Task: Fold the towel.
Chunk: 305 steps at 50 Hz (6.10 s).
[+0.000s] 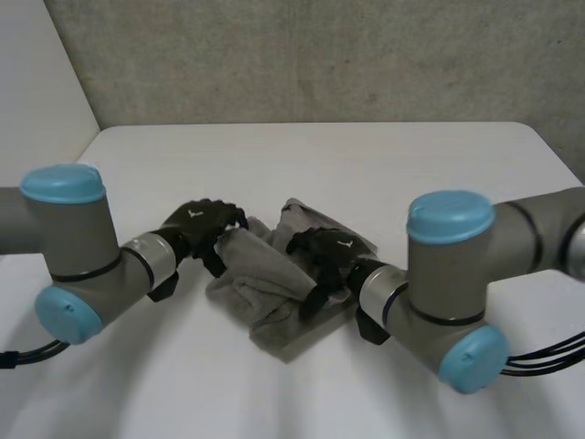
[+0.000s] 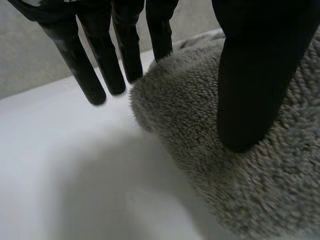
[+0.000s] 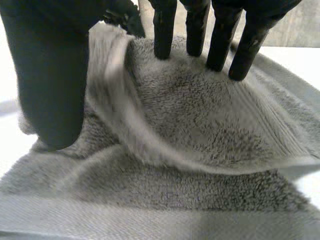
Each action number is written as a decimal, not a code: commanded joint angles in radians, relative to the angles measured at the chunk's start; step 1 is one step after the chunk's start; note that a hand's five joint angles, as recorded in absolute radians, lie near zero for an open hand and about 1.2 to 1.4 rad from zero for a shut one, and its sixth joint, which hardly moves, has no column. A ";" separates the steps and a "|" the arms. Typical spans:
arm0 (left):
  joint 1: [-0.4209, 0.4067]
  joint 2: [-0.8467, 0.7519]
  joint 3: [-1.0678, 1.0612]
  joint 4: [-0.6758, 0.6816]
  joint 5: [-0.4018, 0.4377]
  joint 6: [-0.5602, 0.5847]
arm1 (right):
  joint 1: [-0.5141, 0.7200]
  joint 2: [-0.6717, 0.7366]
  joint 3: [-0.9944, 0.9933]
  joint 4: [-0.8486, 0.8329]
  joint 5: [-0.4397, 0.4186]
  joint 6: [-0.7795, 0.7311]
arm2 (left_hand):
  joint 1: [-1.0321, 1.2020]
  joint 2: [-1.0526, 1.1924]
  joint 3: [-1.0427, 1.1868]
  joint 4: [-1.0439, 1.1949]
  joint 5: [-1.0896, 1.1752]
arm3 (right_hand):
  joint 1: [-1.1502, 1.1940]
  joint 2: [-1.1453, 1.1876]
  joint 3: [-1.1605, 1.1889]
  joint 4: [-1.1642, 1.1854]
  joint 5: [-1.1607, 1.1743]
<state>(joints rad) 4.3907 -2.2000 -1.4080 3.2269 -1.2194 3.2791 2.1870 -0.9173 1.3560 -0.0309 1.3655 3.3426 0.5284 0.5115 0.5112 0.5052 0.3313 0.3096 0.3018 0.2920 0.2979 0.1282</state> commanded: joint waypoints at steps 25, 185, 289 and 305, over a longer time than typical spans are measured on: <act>-0.148 0.356 -0.046 0.639 -0.316 -0.002 | 0.008 -0.192 -0.204 -0.555 0.076 -0.597 | 0.868 0.885 0.885 0.891 0.890 | 1.087 1.094 1.104 1.098 1.094; 0.046 0.105 -0.164 0.254 -0.167 0.138 | -0.282 0.024 -0.066 0.014 -0.092 -0.822 | 0.868 0.885 0.885 0.891 0.890 | 1.087 1.094 1.104 1.098 1.094; 0.093 0.293 0.080 0.458 -0.278 0.016 | -0.316 -0.190 -0.278 -0.352 0.006 -0.761 | 0.868 0.885 0.885 0.891 0.890 | 1.087 1.094 1.104 1.098 1.094; 0.108 0.184 -0.235 0.396 -0.278 0.040 | -0.337 0.058 -0.086 -0.185 -0.212 -0.778 | 0.868 0.885 0.885 0.891 0.890 | 1.087 1.094 1.104 1.098 1.094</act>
<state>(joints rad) 4.4951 -1.9698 -1.5434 3.6246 -1.4977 3.3025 1.8637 -0.9810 1.2179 -0.2256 1.1953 2.5700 1.1981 1.2192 1.2168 1.2173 1.0408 1.1043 1.1770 1.1920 1.2005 0.9180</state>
